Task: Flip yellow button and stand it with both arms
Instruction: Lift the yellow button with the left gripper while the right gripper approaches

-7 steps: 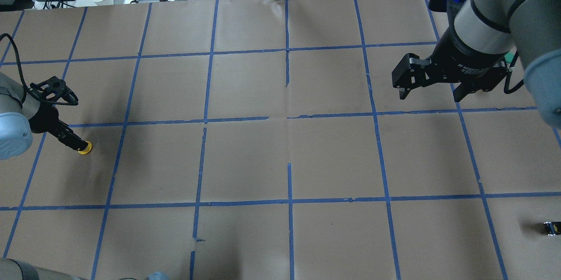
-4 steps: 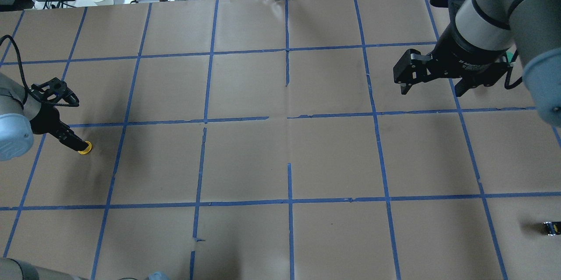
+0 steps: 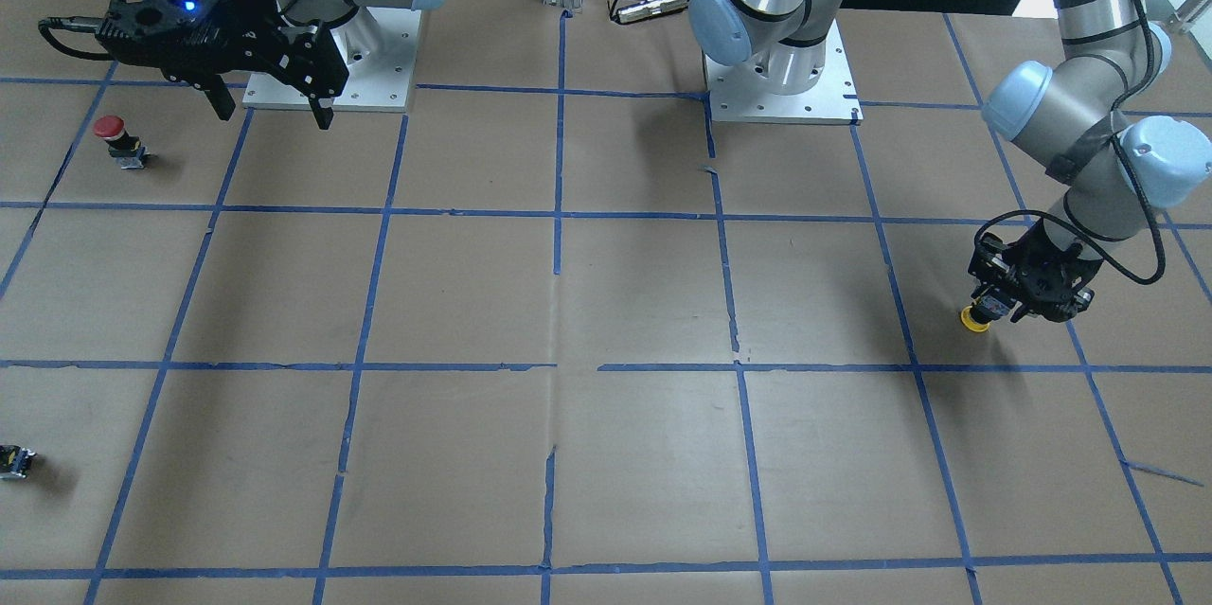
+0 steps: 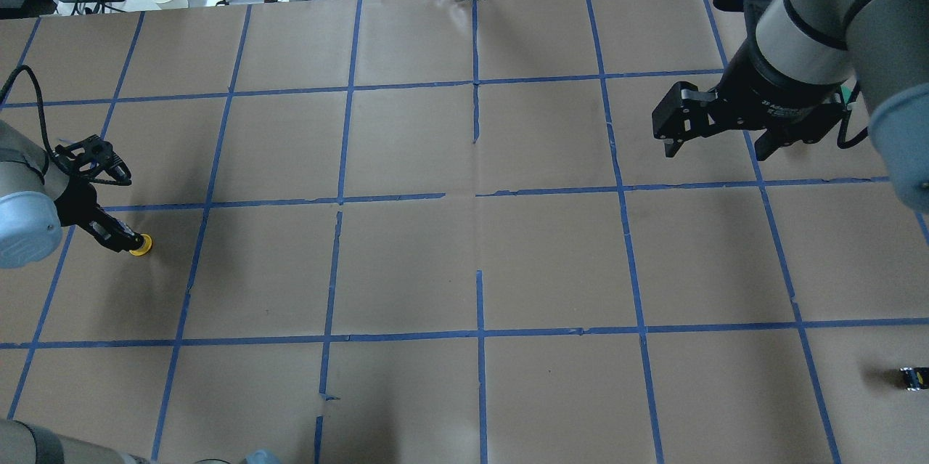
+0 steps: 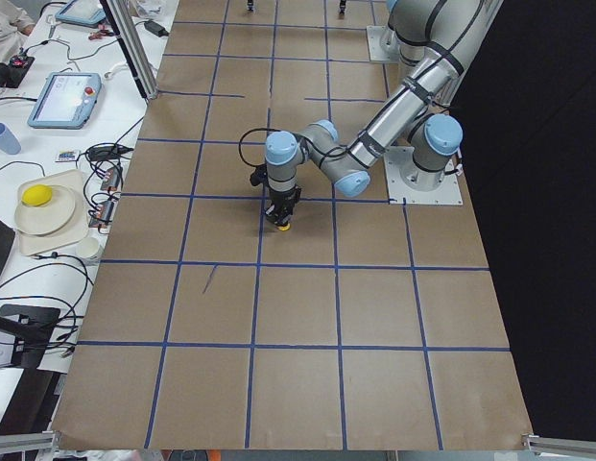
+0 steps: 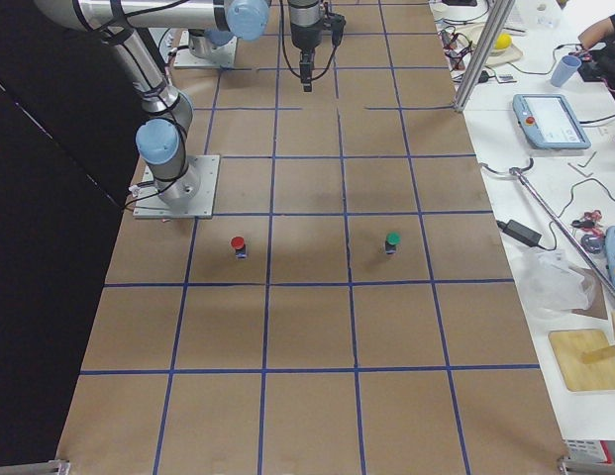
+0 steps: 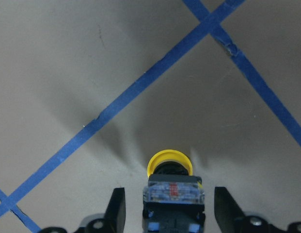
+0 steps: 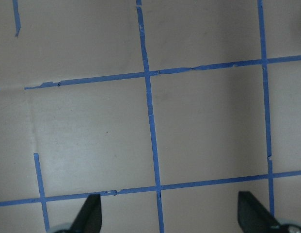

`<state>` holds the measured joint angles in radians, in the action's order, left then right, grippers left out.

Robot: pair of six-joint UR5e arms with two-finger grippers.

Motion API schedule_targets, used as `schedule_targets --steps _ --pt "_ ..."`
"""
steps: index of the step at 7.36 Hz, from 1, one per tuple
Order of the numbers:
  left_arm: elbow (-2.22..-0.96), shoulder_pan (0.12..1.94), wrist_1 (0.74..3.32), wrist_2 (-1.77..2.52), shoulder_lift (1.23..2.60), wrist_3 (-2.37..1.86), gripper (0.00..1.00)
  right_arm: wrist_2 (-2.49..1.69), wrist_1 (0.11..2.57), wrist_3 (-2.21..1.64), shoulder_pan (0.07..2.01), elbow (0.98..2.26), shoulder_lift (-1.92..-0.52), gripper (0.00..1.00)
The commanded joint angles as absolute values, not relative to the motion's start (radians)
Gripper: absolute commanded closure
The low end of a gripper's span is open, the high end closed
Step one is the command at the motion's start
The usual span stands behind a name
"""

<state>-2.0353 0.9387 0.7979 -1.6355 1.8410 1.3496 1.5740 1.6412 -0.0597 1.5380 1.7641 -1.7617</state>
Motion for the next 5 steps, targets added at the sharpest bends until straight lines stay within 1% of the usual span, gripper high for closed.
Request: schedule_targets --steps 1,3,4,5 --pt "-2.033 0.939 0.804 -1.626 1.836 1.353 0.83 1.562 1.620 -0.055 1.532 1.752 -1.781 0.00" --pt "-1.998 0.952 0.813 -1.568 1.812 1.338 0.88 1.551 1.620 -0.055 1.534 1.753 -1.784 0.00" --pt "-1.970 0.957 0.907 -1.531 1.801 1.316 0.95 1.552 1.620 -0.051 1.534 1.753 -1.789 0.00" --pt "-1.936 0.963 1.036 -1.428 1.789 1.255 0.98 1.555 1.620 -0.051 1.529 1.753 -1.805 0.00"
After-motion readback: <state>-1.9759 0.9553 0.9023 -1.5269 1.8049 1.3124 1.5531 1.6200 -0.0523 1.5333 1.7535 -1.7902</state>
